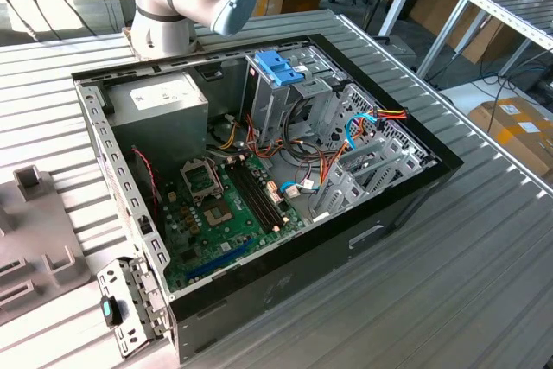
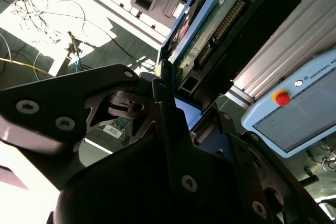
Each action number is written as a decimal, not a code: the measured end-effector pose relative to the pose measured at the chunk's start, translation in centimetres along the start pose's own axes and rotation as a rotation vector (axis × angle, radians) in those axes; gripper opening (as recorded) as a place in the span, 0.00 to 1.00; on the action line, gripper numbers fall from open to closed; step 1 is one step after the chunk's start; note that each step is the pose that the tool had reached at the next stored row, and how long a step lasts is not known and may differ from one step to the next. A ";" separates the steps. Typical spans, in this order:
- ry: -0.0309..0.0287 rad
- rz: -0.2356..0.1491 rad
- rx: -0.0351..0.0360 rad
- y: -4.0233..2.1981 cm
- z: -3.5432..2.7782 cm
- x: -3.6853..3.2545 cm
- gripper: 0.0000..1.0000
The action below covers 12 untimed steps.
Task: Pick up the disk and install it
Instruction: 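Pick up the disk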
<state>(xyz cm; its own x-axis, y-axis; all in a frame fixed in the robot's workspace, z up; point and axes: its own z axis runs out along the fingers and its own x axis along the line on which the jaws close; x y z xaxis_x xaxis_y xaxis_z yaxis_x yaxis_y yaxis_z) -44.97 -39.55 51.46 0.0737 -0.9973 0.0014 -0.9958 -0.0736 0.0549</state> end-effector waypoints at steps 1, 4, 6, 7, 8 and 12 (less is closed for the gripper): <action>0.0000 0.000 0.0001 0.00 0.00 0.04 0.37; 0.0000 0.000 0.0000 0.01 0.00 0.14 0.37; 0.0001 0.000 -0.0001 0.01 0.00 0.21 0.37; 0.0001 0.000 -0.0001 0.01 0.00 0.24 0.37; 0.0000 0.000 0.0000 0.02 0.00 0.28 0.37; 0.0001 0.000 -0.0001 0.03 0.00 0.48 0.37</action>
<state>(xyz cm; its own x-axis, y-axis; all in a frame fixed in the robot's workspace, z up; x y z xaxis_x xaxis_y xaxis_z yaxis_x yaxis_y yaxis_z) -44.97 -40.02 51.46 0.0738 -0.9973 0.0015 -0.9958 -0.0736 0.0549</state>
